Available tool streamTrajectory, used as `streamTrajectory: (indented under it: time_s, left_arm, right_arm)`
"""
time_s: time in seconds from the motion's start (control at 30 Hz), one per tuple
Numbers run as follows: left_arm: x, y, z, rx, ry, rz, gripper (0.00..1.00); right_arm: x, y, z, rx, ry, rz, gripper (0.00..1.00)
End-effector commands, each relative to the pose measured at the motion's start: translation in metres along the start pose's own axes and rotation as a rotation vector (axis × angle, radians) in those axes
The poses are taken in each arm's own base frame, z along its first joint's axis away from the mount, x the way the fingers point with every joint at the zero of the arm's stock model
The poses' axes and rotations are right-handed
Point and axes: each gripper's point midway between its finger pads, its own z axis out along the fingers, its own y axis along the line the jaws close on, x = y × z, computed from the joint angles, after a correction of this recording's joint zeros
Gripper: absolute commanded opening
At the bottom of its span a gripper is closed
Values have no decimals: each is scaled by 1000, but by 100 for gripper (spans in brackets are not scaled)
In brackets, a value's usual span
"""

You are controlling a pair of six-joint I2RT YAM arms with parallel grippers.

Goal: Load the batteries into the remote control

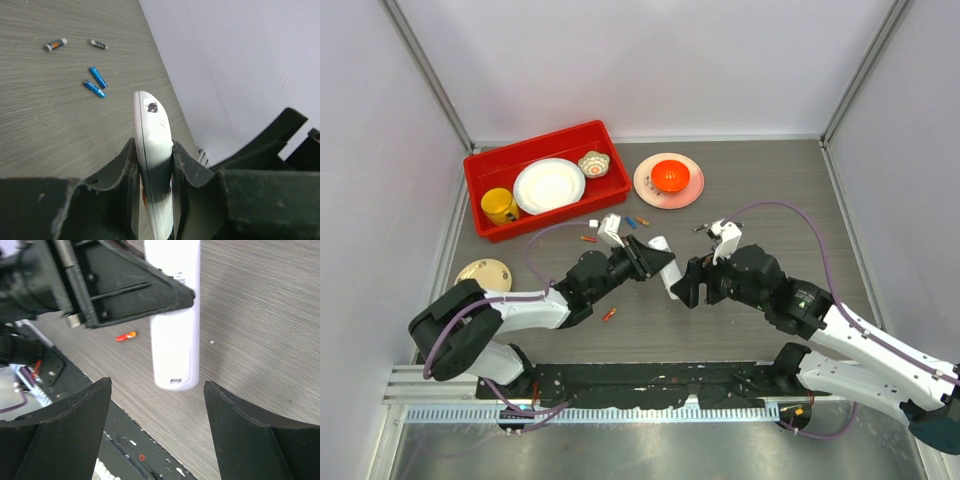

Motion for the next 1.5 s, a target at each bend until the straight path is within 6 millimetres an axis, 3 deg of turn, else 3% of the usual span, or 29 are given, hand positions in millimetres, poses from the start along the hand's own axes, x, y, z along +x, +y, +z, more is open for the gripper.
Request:
streamTrajectory:
  time_s: [0.0, 0.17, 0.33, 0.37, 0.43, 0.47, 0.57, 0.73, 0.77, 0.9, 1.07, 1.1, 1.17, 1.23, 1.47]
  left_arm:
    - [-43, -32, -13, 174, -165, -68, 0]
    - [-58, -43, -30, 278, -235, -66, 0]
    - [-54, -42, -42, 304, -238, 10, 0]
    - [-50, -33, -43, 274, -238, 40, 0]
    - [-54, -21, -44, 223, -270, 72, 0]
    - [-50, -8, -44, 175, -262, 115, 0]
    - [-51, 21, -47, 52, -305, 204, 0]
    - [-56, 57, -51, -99, -366, 314, 0]
    - [-52, 66, -51, -126, -359, 325, 0]
    - [-50, 77, -52, -135, -385, 328, 0]
    - [-46, 82, -48, -130, -384, 313, 0]
    - [-45, 83, -47, -133, -383, 312, 0]
    - [-46, 83, -47, -133, -384, 316, 0]
    - [-46, 83, -48, -135, -387, 320, 0]
    - [-47, 89, -55, -162, -397, 319, 0]
  right_arm:
    - [-37, 37, -15, -149, -103, 59, 81]
    - [-30, 30, -9, -125, -110, 102, 81]
    - [-26, 11, 5, -43, -178, 259, 76]
    - [-16, 4, 10, -26, -171, 275, 75]
    - [-19, 3, 14, -37, -217, 335, 73]
    - [-10, -3, 18, -25, -216, 356, 72]
    - [-8, -11, 25, -12, -267, 438, 67]
    - [6, -25, 41, 10, -298, 511, 61]
    - [-3, -21, 41, -24, -340, 525, 61]
    - [-2, -16, 45, -90, -368, 547, 60]
    - [1, 1, 60, -159, -280, 502, 59]
    - [10, 2, 68, -172, -231, 505, 59]
    - [9, 9, 73, -225, -209, 538, 60]
    - [21, 6, 84, -246, -147, 593, 61]
    - [21, 18, 97, -374, -118, 691, 64]
